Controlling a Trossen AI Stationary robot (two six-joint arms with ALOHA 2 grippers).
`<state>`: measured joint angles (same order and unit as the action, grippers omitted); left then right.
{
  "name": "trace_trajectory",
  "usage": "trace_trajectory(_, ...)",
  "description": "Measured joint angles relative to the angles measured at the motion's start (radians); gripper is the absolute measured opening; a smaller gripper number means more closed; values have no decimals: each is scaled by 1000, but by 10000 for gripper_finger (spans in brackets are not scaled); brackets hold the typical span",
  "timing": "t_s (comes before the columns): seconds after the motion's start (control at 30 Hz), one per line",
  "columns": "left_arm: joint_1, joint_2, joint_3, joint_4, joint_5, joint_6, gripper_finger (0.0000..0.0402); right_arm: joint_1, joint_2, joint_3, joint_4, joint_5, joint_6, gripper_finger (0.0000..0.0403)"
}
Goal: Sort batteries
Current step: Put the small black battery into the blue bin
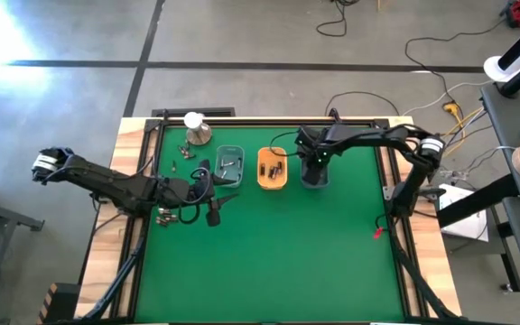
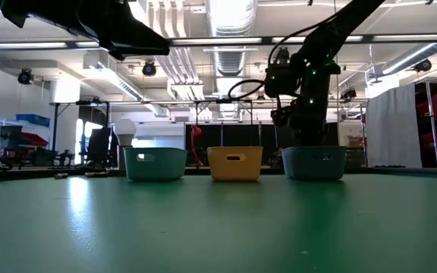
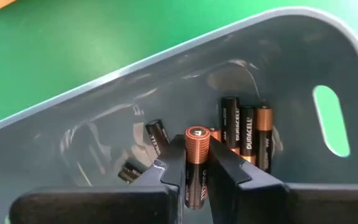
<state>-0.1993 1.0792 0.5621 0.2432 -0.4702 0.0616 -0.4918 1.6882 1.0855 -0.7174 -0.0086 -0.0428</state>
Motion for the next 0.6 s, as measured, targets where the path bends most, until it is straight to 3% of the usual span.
trace_trajectory(0.6, 0, -1, 0, 0, -1, -26, 158, 1, 47, -1, 21, 8, 11, 39)
